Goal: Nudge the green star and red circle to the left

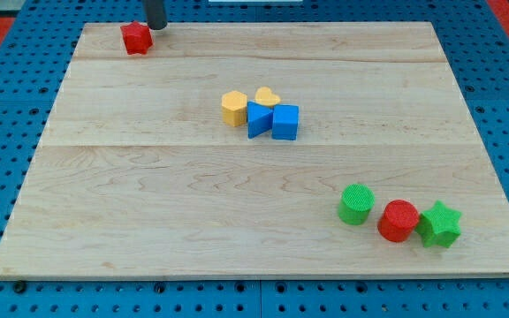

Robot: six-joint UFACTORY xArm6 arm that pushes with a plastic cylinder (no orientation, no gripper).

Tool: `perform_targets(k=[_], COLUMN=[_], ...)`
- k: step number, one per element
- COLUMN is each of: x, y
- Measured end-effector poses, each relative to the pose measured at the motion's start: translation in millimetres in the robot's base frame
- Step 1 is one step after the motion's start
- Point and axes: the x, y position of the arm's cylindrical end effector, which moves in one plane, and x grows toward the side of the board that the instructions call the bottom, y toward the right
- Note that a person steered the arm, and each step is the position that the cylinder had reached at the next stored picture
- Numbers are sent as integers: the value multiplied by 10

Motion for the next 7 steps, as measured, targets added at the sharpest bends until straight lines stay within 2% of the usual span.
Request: perform_targets(k=[2, 3, 4, 5, 6, 7], x=[405, 533, 555, 511, 529, 884], y=[23, 316, 1452, 2966, 3733, 4239])
